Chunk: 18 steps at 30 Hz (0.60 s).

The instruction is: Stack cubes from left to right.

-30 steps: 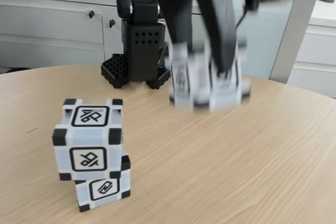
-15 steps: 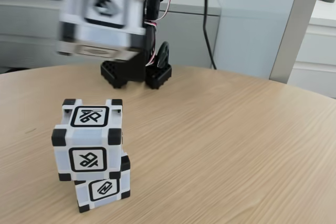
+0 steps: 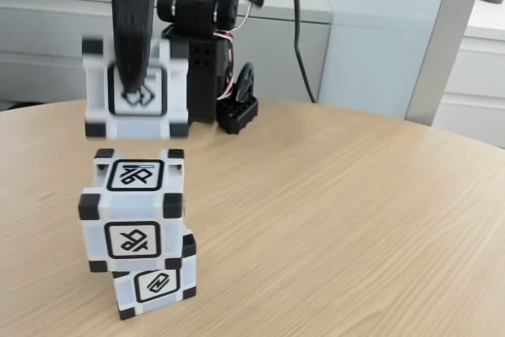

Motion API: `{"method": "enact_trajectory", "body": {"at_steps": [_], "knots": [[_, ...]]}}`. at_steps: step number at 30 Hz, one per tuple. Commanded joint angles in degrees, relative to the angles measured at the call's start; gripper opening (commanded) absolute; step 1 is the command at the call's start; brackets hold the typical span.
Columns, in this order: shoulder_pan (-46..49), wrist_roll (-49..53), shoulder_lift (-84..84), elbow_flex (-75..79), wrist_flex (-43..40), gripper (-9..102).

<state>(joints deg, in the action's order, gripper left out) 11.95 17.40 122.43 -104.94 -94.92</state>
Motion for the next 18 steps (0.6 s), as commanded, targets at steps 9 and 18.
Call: {"method": "enact_trajectory", "body": {"at_steps": [9,18], "knots": [[0.18,-0.44,-6.68,9.49,-1.76,0],[0.18,-2.46,-14.24,16.96,-1.85,0]]}}
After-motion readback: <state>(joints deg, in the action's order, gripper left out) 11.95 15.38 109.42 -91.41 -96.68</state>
